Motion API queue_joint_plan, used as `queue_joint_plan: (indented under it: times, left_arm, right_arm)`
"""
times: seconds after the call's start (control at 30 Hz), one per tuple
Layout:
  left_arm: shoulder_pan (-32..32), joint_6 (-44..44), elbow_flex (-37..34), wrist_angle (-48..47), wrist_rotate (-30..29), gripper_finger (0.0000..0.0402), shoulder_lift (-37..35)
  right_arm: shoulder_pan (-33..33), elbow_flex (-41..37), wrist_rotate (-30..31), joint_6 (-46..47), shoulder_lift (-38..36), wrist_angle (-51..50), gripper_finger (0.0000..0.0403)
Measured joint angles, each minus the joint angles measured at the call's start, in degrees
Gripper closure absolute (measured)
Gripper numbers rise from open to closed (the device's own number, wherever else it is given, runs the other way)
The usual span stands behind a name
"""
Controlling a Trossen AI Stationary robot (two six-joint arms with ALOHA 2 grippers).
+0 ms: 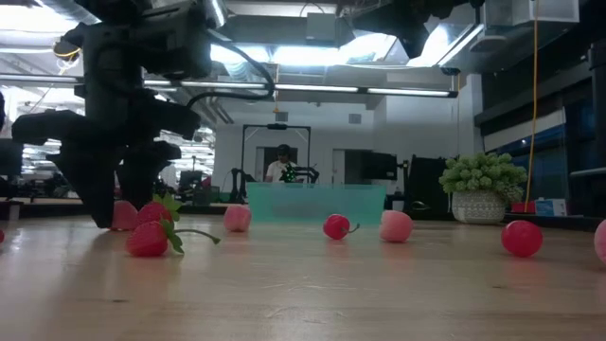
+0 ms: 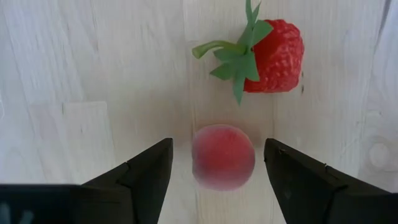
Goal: Pick and placing Produce into tupperware
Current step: Put the apricot into the blue basket
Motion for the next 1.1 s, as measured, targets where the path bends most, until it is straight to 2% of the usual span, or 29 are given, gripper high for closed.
queue_joint_plan:
  times: [0.4,0.83,1.1]
  left_arm:
    - [0.00,0.00,0.00,0.25,0.17,0.0194,0.00]
    - [0.00,0.15,0.07,0.10,0.11,0.0302,0.00]
    - [2.00,3.76,7.19,-10.56,0.12,0.0301,-0.32]
  right_arm:
    - [0.02,0.00,0.00,0.00,0.00,-0.37,0.0210]
    - [0.02,0.00,0.00,0.00,0.00,-0.94,0.0210]
    - [0.01,0.00,0.00,0.00,0.00,-0.92,0.0210]
